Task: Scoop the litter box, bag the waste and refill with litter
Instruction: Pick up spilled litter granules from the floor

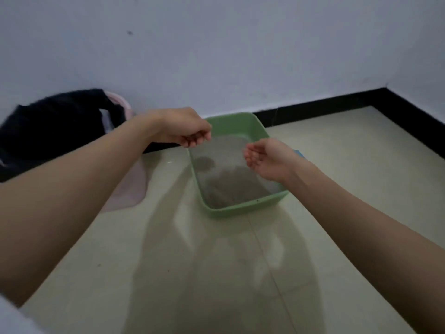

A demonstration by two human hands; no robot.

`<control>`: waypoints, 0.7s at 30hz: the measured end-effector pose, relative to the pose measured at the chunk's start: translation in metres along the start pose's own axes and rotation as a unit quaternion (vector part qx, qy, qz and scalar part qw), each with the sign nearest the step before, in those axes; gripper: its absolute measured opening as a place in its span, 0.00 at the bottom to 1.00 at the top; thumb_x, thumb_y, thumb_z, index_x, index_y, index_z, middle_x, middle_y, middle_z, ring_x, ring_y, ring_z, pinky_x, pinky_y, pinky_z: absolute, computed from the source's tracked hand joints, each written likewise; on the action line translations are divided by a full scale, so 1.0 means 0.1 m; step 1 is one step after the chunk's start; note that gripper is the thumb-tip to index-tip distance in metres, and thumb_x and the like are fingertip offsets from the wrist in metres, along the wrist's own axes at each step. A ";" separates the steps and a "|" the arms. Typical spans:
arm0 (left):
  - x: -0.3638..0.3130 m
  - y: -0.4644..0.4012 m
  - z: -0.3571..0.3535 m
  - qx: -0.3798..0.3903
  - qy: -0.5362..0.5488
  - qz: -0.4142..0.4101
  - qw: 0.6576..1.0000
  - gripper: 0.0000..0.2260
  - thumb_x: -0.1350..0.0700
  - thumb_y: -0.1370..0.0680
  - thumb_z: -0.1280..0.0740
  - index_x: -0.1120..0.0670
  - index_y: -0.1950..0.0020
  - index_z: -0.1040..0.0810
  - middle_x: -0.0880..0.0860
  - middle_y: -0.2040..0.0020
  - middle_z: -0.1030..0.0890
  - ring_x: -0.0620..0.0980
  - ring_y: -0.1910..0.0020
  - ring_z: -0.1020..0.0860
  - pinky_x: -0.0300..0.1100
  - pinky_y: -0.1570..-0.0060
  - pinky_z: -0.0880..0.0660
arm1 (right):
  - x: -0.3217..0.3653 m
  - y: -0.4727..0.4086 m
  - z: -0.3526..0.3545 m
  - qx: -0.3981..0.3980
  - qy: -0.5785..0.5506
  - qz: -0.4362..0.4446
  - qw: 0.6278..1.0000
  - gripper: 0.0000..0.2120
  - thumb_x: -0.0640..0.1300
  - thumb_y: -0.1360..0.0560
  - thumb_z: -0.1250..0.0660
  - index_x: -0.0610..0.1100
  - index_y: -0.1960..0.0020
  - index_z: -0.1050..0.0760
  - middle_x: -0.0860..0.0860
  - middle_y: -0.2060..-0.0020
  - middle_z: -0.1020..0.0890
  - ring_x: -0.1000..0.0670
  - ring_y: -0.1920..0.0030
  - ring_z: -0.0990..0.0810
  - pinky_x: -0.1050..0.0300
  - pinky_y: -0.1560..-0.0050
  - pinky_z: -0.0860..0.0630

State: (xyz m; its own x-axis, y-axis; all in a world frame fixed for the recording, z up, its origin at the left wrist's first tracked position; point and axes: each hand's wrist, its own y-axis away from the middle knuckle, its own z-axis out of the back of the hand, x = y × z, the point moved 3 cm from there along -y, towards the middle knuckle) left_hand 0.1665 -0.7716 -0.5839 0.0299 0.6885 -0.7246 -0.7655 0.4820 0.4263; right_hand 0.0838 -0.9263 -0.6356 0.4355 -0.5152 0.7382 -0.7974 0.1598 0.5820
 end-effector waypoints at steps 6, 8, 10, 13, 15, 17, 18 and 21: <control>0.86 0.59 1.04 -0.188 0.163 0.017 0.968 0.14 0.58 0.20 0.44 0.57 0.63 0.27 0.53 0.69 0.29 0.49 0.71 0.32 0.38 0.68 0.37 | 0.08 0.00 -1.44 0.109 0.045 -0.010 0.993 0.15 0.41 0.18 0.50 0.36 0.41 0.28 0.43 0.48 0.22 0.48 0.55 0.23 0.62 0.57 0.27; 1.21 0.71 1.31 -0.258 0.186 0.051 0.947 0.15 0.57 0.19 0.44 0.57 0.64 0.27 0.54 0.69 0.29 0.49 0.70 0.32 0.37 0.69 0.36 | 0.00 -0.03 -1.87 0.130 0.078 -0.010 0.988 0.18 0.42 0.18 0.50 0.33 0.34 0.32 0.40 0.37 0.25 0.45 0.40 0.24 0.59 0.46 0.27; 1.54 0.80 1.53 -0.308 0.175 0.098 0.930 0.15 0.58 0.19 0.44 0.57 0.65 0.26 0.54 0.68 0.29 0.48 0.70 0.31 0.35 0.74 0.32 | -0.09 -0.08 -2.25 0.151 0.101 -0.010 0.983 0.20 0.43 0.18 0.49 0.31 0.33 0.33 0.39 0.34 0.28 0.44 0.34 0.28 0.57 0.39 0.30; 1.89 0.85 1.76 -0.335 0.175 0.115 0.919 0.15 0.58 0.20 0.44 0.57 0.65 0.26 0.53 0.67 0.28 0.48 0.70 0.31 0.34 0.73 0.30 | -0.19 -0.17 -2.71 0.180 0.108 -0.005 0.978 0.20 0.44 0.18 0.48 0.33 0.32 0.34 0.38 0.34 0.28 0.44 0.34 0.28 0.56 0.36 0.30; 2.03 0.82 1.90 -0.347 0.180 0.109 0.914 0.16 0.57 0.19 0.44 0.57 0.65 0.25 0.53 0.67 0.27 0.48 0.69 0.29 0.36 0.69 0.31 | -0.23 -0.27 -2.96 0.181 0.113 0.010 0.977 0.21 0.45 0.18 0.47 0.32 0.32 0.34 0.38 0.34 0.28 0.44 0.34 0.28 0.57 0.37 0.30; 2.11 0.77 2.05 -0.367 0.212 0.088 0.902 0.16 0.57 0.19 0.45 0.56 0.64 0.25 0.54 0.65 0.25 0.48 0.67 0.27 0.36 0.67 0.30 | -0.27 -0.41 -3.19 0.179 0.137 0.024 0.974 0.23 0.48 0.18 0.49 0.31 0.32 0.35 0.38 0.33 0.29 0.44 0.33 0.28 0.57 0.38 0.30; 2.11 0.75 2.11 -0.375 0.230 0.071 0.895 0.15 0.57 0.19 0.45 0.57 0.63 0.25 0.54 0.63 0.23 0.49 0.64 0.25 0.37 0.65 0.29 | -0.29 -0.47 -3.27 0.182 0.158 0.029 0.970 0.25 0.50 0.18 0.50 0.32 0.30 0.37 0.38 0.32 0.30 0.44 0.32 0.30 0.55 0.36 0.32; 2.17 0.71 2.20 -0.353 0.213 0.047 0.910 0.13 0.51 0.19 0.46 0.54 0.54 0.25 0.51 0.55 0.22 0.47 0.54 0.26 0.39 0.52 0.32 | -0.38 -0.59 -3.46 0.203 0.229 0.014 0.952 0.28 0.56 0.18 0.54 0.42 0.23 0.48 0.44 0.26 0.38 0.46 0.26 0.41 0.49 0.28 0.43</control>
State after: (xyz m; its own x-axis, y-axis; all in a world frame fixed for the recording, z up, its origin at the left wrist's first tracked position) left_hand 0.2601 -0.4695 -0.5918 -0.1946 0.3630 -0.9113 -0.9781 -0.1412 0.1526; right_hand 0.2586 -0.6250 -0.5797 0.4736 -0.0796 0.8772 -0.8669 -0.2181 0.4482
